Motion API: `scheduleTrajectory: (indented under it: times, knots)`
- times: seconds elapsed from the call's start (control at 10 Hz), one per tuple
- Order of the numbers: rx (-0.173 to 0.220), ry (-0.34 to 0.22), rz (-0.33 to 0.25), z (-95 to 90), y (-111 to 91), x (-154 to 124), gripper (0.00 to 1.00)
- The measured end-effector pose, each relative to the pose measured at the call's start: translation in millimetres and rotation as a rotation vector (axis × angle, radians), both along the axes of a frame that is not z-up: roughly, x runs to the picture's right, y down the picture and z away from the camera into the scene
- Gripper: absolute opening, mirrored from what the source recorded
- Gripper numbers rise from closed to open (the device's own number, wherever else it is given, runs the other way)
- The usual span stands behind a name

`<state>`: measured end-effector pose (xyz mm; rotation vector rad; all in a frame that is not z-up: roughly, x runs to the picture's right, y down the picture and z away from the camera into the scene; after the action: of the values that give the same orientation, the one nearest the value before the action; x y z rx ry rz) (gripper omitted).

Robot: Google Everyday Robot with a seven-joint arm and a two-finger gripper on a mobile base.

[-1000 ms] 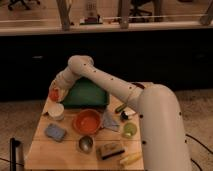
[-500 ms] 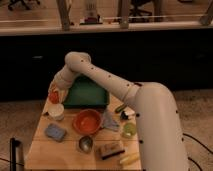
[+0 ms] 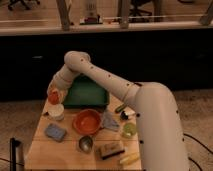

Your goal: Place apple in paper cup

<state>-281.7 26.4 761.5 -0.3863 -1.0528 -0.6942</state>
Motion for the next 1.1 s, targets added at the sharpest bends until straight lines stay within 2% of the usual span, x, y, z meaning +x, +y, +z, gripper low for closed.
scheduleTrajectory:
  times: [0.6,0.7,1.1]
  knots:
    - [-0.013,-0.017,-0.023,0.0,5.3,-2.3,0.02]
    - [-0.017,-0.015,-0.026,0.5,5.7,-1.2,0.08]
    - [-0.024,-0.01,-0.039,0.9,8.1,0.7,0.46]
